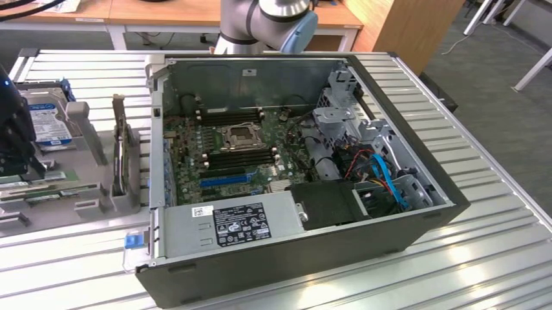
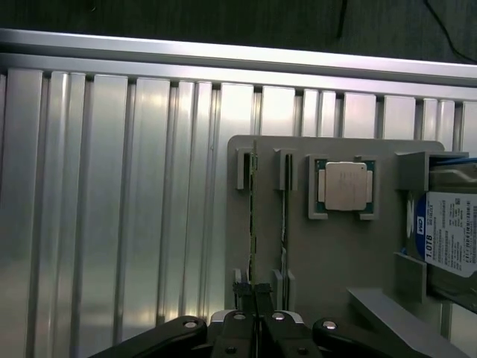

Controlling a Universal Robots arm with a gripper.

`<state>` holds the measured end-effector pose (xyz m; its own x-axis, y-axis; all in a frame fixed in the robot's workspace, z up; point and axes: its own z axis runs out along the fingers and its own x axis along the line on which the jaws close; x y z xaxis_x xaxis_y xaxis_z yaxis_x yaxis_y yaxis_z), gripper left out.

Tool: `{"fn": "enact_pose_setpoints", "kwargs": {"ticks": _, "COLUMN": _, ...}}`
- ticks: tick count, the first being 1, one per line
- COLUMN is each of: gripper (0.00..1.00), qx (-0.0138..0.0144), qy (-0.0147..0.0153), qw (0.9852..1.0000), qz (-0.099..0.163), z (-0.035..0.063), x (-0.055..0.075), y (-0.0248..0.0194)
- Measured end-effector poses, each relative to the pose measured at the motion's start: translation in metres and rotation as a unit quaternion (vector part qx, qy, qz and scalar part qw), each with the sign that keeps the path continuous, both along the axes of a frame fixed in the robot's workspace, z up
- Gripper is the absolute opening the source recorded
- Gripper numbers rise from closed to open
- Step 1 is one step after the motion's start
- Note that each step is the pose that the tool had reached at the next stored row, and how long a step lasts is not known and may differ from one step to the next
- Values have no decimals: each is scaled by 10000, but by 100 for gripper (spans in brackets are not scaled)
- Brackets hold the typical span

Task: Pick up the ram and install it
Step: 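Pick up the ram and move it above insertion slot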

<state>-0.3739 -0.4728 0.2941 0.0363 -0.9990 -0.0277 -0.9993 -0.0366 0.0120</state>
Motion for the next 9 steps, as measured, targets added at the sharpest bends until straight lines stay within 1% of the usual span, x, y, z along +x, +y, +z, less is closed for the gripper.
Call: {"fn": "enact_pose_setpoints", "kwargs": {"ticks": 9, "gripper": 11, "qx": 0, "qy": 0, "qw": 10000, "qz": 0, "z": 209, "x": 2, "y": 0}}
